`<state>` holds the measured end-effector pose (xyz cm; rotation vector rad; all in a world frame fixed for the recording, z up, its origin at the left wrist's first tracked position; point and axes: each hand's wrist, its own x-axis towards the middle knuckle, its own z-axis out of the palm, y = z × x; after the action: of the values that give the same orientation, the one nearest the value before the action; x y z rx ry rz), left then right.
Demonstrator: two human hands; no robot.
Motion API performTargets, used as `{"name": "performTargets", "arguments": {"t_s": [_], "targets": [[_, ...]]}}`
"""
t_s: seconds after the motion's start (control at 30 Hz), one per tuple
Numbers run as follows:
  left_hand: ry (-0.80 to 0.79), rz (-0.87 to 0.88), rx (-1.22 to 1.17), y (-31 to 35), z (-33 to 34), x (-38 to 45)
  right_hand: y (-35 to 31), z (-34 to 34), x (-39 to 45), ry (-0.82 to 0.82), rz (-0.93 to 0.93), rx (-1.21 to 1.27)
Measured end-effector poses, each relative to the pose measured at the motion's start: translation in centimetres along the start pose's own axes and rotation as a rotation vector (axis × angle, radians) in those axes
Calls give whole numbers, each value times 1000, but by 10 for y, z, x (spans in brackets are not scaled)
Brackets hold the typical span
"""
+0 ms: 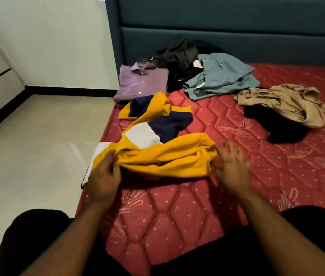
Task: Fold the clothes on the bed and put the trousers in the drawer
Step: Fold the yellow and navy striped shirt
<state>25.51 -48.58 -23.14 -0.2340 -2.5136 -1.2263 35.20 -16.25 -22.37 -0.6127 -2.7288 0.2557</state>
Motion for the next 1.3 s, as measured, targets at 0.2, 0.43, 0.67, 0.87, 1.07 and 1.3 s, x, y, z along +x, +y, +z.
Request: {"name": "performTargets", "arguments": {"t_s": [0.2,0.43,0.67,0.87,1.07,1.3], "targets": [[-188,182,18,-22,22,-16,8,48,-6,-10,256,571],[-149,71,-23,-27,23,-18,-6,59,32,-58,422,699],[-96,14,-65,-24,17,-11,-11,20,53,59,424,620],[-110,48,-38,-18,11,-10,14,-43,-6,196,-212,193],[-376,114,77,-32,8,-17,15,0,-22,-346,32,123],[-303,126,38,-35,7,-20,1,21,-41,-518,5,28]]}}
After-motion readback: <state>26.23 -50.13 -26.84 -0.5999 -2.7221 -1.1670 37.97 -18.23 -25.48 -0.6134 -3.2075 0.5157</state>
